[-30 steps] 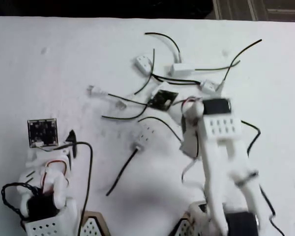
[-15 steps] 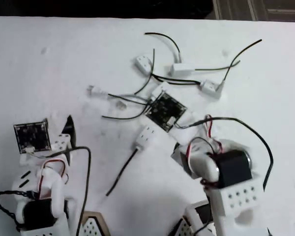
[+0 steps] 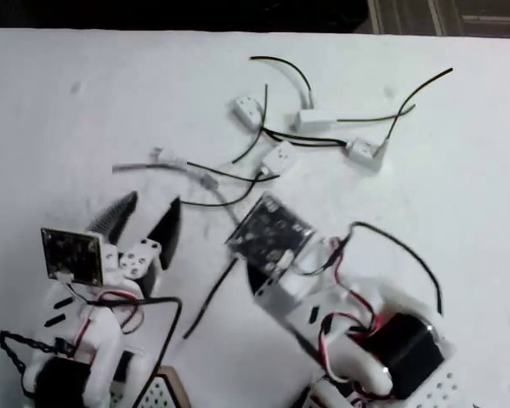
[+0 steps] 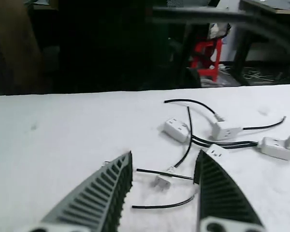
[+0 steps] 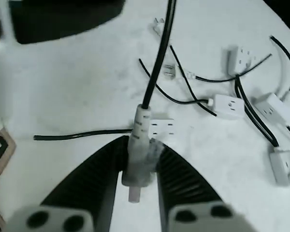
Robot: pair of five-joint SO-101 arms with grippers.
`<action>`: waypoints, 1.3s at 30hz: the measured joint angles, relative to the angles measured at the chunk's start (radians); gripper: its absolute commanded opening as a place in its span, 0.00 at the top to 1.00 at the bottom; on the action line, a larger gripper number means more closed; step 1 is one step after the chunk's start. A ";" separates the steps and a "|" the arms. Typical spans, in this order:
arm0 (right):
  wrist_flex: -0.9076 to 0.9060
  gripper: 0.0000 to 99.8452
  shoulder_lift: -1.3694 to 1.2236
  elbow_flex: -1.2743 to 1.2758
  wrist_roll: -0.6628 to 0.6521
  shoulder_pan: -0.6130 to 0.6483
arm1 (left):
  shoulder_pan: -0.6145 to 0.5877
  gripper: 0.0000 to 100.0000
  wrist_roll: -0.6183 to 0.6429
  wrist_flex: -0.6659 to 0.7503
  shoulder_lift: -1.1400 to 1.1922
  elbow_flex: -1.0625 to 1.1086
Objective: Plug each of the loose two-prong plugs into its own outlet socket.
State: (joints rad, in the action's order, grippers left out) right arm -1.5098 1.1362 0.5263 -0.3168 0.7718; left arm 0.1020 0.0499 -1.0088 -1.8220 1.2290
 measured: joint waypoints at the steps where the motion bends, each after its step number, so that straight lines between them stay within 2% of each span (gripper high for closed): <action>1: 0.012 0.98 0.000 0.014 0.000 0.025 | 0.023 0.78 0.009 0.000 0.000 -0.003; 15: 0.249 0.98 -0.011 0.249 0.002 0.058 | 0.284 0.78 0.018 -0.037 0.000 -0.005; 19: 0.278 0.98 -0.092 0.249 0.000 0.058 | 0.356 0.78 -0.057 -0.095 0.000 -0.043; 27: 0.311 0.98 -0.181 0.249 -0.002 0.046 | 0.385 0.78 -0.081 -0.164 0.000 -0.064; 31: 0.330 0.98 -0.195 0.249 -0.002 0.002 | 0.304 0.78 -0.081 -0.170 0.000 -0.064; 36: 0.362 0.98 -0.199 0.249 -0.026 -0.107 | 0.040 0.78 -0.081 -0.172 0.000 -0.064; 39: 0.391 0.98 -0.226 0.249 -0.046 -0.118 | -0.107 0.78 -0.081 -0.172 0.000 -0.048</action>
State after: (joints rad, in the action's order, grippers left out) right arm -1.1185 0.9106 0.7748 -0.3629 0.6536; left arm -0.0054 -0.0315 -1.1807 -1.8220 1.1815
